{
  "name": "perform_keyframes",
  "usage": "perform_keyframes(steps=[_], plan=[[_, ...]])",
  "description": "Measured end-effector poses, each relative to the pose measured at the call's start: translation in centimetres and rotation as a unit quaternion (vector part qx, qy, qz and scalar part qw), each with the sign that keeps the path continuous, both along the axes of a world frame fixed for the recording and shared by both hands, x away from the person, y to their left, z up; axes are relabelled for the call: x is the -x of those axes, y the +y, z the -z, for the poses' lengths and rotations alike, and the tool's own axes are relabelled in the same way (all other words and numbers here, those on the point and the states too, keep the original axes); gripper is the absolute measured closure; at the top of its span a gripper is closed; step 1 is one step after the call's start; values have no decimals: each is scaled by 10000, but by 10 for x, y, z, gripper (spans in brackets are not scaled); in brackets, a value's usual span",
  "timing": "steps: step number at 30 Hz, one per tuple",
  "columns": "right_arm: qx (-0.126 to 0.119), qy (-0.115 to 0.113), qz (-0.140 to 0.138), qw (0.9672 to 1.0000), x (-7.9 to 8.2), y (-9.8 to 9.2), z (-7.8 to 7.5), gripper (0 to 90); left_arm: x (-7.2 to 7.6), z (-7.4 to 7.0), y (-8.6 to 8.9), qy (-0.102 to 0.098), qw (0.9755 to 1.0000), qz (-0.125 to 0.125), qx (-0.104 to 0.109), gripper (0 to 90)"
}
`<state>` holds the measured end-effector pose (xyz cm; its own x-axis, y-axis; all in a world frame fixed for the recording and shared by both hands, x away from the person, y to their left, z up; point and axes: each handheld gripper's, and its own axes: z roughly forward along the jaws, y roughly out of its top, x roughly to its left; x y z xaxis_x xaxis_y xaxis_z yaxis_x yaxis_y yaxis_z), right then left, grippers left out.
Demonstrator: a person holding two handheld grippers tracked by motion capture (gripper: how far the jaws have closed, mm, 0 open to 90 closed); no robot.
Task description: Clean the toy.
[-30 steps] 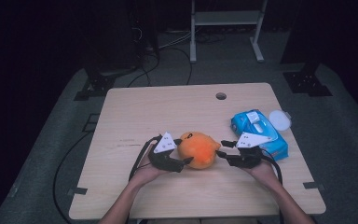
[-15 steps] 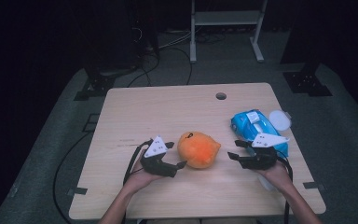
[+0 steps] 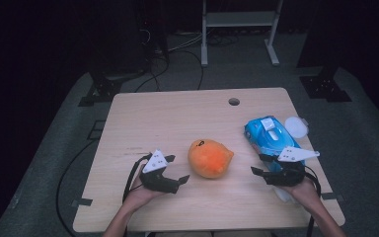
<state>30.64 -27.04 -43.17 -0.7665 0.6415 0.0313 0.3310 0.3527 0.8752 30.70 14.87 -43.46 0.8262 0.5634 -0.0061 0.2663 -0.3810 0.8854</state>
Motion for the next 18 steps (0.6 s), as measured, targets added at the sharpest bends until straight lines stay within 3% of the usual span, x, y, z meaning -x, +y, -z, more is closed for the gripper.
perform_keyframes(steps=[18], plan=[[4, 100, 142, 9998, 22, -24, 4, 354, 17, 8, 20, 23, 9997, -213, -103, 108]])
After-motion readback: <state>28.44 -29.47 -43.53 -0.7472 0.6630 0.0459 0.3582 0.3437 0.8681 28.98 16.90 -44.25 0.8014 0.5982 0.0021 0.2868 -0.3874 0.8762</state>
